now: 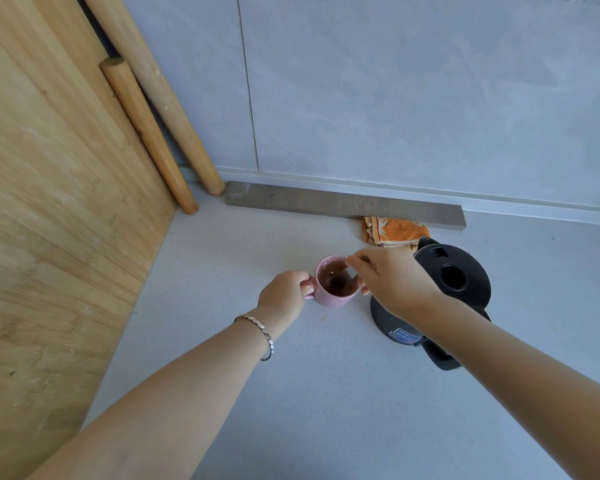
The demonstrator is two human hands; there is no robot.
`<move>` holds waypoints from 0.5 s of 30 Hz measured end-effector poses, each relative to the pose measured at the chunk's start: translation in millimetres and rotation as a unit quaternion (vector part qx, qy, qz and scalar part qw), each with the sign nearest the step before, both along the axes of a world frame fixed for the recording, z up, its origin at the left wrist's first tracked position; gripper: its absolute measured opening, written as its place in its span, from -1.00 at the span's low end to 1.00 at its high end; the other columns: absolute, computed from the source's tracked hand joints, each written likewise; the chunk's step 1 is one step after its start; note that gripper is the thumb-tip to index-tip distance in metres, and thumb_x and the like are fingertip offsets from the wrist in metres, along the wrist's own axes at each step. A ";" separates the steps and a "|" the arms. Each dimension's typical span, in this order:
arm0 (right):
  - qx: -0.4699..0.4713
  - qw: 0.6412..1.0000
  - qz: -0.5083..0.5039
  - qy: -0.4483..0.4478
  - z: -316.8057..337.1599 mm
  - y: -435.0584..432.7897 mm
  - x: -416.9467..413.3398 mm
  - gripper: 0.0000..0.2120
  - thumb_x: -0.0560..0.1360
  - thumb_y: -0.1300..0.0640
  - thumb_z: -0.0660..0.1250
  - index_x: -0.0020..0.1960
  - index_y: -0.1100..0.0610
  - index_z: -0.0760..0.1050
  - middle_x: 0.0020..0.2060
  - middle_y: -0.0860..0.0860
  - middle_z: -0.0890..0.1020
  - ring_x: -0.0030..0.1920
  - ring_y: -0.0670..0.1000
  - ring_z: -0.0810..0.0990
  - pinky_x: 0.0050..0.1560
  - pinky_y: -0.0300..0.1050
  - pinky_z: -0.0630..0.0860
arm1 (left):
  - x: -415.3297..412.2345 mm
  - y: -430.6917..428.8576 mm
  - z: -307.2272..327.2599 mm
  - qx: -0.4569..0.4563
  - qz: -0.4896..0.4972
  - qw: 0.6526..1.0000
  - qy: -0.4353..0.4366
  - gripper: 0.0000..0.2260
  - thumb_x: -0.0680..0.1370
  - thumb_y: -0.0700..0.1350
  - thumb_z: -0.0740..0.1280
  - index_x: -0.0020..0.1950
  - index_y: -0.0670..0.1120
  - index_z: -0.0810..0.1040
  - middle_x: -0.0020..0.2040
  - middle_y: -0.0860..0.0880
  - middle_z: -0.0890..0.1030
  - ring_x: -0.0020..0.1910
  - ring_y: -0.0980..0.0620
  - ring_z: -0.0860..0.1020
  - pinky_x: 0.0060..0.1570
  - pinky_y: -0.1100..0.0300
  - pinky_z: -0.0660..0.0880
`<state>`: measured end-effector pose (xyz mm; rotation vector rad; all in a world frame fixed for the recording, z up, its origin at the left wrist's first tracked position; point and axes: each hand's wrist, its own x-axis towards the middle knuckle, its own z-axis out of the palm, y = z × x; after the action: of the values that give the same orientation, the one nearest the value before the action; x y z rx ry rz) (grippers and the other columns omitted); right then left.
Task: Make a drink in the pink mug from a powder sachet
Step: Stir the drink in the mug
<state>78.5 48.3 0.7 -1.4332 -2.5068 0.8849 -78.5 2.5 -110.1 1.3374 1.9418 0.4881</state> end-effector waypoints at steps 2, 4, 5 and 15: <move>0.007 1.000 0.013 0.006 0.0 3.1 -4.5 -0.74 0.59 0.14 0.15 0.06 0.21 0.58 -0.09 0.14 0.69 -0.12 0.09 0.65 0.01 -0.05 0.58 | 0.4 -0.1 1.1 -0.004 0.000 1.000 -0.007 -0.81 0.56 -0.19 0.19 -0.04 -0.20 0.58 -0.07 -0.16 0.66 -0.09 -0.13 0.56 -0.17 0.15 0.36; 0.024 0.999 0.029 0.000 -0.1 9.0 -6.2 -0.75 0.59 0.16 0.15 0.11 0.20 0.56 -0.04 0.13 0.68 -0.07 0.09 0.64 0.07 -0.04 0.57 | 1.1 0.3 2.0 -0.010 -0.002 1.000 -0.008 -0.81 0.56 -0.19 0.18 -0.04 -0.22 0.58 -0.10 -0.14 0.65 -0.14 -0.10 0.54 -0.18 0.15 0.35; 0.026 0.999 0.032 -0.009 0.1 11.7 -5.5 -0.75 0.59 0.16 0.14 0.12 0.19 0.56 -0.02 0.14 0.68 -0.05 0.10 0.63 0.09 -0.03 0.56 | 1.3 0.2 2.7 -0.010 -0.004 1.000 -0.006 -0.81 0.56 -0.19 0.18 -0.07 -0.22 0.57 -0.14 -0.11 0.63 -0.16 -0.08 0.53 -0.19 0.16 0.34; 0.002 0.998 0.043 -0.052 1.2 9.9 -9.2 -0.71 0.59 0.08 0.12 0.14 0.18 0.54 -0.01 0.14 0.66 -0.06 0.07 0.61 0.03 -0.10 0.55 | 1.4 -1.4 7.9 -0.004 -0.007 1.000 -0.008 -0.84 0.57 -0.21 0.18 -0.15 -0.16 0.51 -0.21 -0.06 0.57 -0.22 -0.01 0.46 -0.32 0.22 0.28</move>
<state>69.3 58.3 1.8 -1.4151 -2.6635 0.8391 -77.1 1.1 -102.1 1.3370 1.9177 0.4826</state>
